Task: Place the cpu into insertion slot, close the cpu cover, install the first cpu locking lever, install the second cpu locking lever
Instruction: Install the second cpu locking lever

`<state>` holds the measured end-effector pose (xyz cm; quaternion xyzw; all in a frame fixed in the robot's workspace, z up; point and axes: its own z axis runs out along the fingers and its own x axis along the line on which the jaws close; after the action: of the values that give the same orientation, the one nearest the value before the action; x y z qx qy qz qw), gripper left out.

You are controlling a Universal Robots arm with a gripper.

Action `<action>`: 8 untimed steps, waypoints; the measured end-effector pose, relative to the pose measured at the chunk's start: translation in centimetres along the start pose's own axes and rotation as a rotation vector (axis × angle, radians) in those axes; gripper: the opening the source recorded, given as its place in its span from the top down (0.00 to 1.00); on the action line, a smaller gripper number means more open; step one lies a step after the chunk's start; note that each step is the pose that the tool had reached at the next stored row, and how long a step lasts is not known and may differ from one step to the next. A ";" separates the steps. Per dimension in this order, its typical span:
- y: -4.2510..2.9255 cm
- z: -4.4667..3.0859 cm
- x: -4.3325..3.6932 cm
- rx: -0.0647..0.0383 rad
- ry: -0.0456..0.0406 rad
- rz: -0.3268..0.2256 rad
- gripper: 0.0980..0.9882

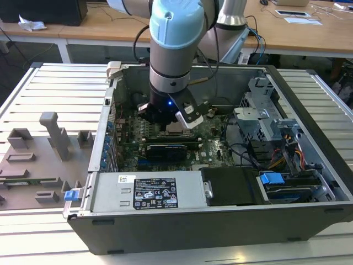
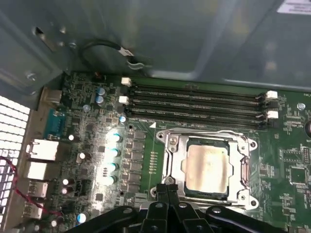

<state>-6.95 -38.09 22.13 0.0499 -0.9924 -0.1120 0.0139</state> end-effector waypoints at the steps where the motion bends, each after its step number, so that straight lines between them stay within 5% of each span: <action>1: -0.02 -0.01 -0.24 0.007 0.0050 0.001 0.99; 8: -0.03 -0.15 -0.75 0.033 0.0130 0.004 0.99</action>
<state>-6.20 -38.08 22.26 0.0490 -0.9941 -0.0952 0.0197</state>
